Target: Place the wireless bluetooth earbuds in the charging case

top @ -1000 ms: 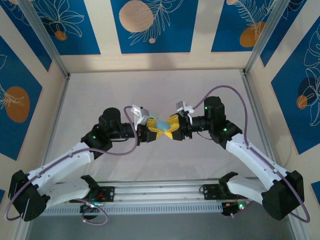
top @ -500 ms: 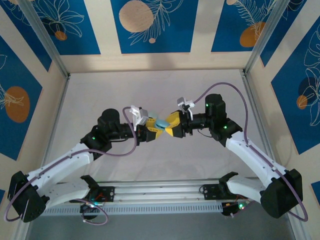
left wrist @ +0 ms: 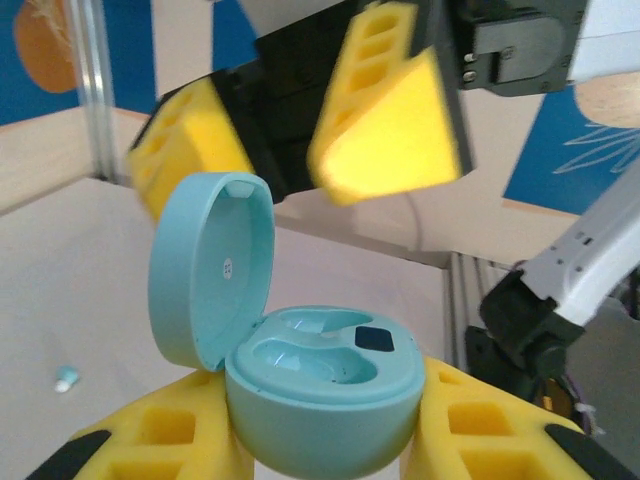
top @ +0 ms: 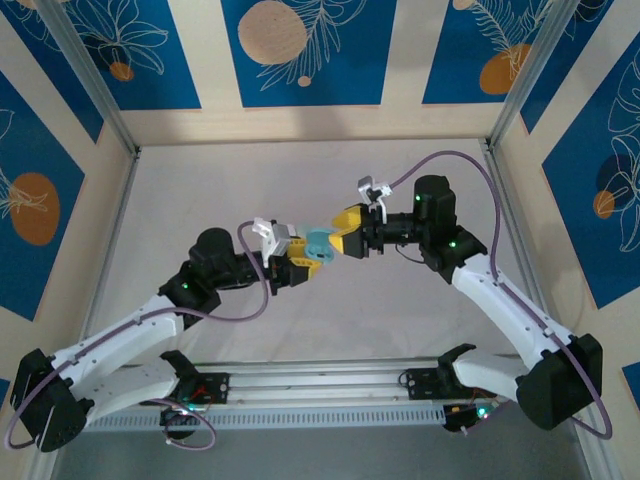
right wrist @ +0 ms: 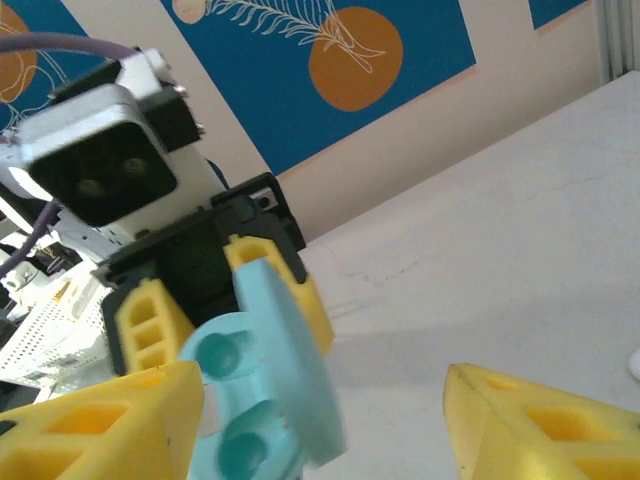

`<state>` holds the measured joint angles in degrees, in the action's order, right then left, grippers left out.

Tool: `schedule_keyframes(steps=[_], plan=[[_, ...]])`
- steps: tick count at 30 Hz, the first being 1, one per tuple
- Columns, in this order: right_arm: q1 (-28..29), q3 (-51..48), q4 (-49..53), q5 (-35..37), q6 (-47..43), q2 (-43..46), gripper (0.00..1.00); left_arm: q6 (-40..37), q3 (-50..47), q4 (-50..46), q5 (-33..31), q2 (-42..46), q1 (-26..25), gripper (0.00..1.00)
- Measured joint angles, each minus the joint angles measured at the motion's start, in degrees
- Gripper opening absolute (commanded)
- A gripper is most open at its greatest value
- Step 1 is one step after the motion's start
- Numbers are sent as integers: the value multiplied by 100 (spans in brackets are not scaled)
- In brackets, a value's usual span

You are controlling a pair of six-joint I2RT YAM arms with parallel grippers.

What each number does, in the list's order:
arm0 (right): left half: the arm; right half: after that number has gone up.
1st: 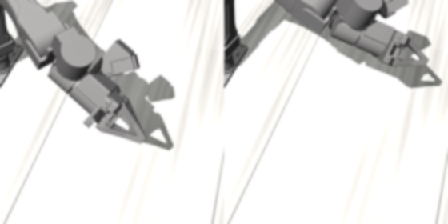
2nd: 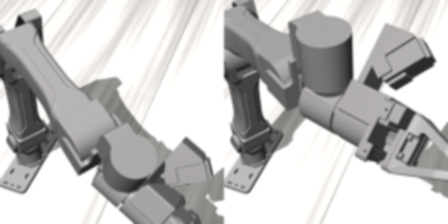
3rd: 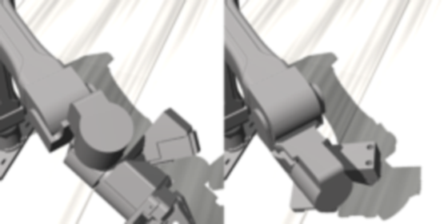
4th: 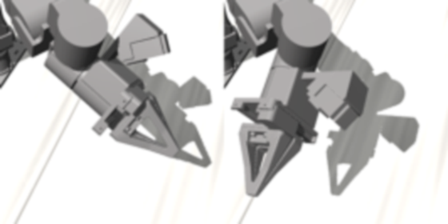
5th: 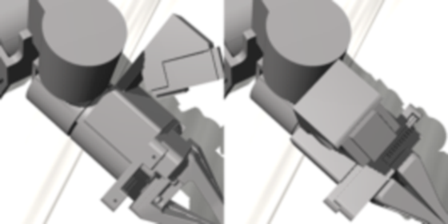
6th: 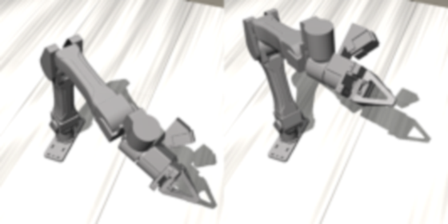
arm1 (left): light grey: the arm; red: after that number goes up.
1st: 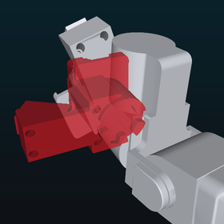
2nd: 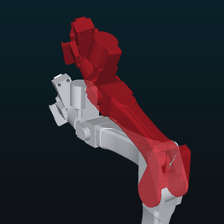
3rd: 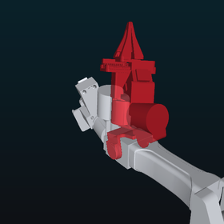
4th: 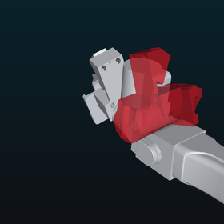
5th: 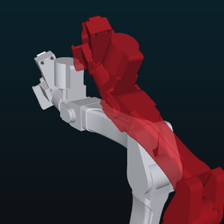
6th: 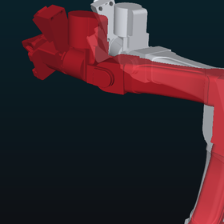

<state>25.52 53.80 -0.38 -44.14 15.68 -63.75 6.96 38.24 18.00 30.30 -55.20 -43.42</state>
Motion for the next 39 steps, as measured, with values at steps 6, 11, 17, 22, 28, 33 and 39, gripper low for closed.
schedule_keyframes(steps=[6, 11, 17, 22, 28, 33, 39], plan=[[24, 168, 487, 737, -59, 616, 72, 15, -352, 365, -492, 227, 0, 22], [-479, 393, 1021, 1554, 282, 730, 66, 24, -439, 627, -761, 365, 0, 21], [-1143, 501, 1790, 2076, 979, 299, 60, 170, -439, 778, -953, 450, 0, 21], [-1572, 501, 2315, 2218, 1379, -92, 58, 299, -442, 907, -1023, 452, 0, 22], [-1670, 625, 2988, 2299, 1482, -717, 55, 369, -442, 966, -1093, 452, 0, 22], [-1665, 885, 3578, 2437, 1384, -1397, 52, 369, -439, 960, -1117, 459, 0, 22], [-1510, 1130, 4151, 2909, 1060, -2170, 51, 365, -439, 850, -1178, 601, 0, 22]])
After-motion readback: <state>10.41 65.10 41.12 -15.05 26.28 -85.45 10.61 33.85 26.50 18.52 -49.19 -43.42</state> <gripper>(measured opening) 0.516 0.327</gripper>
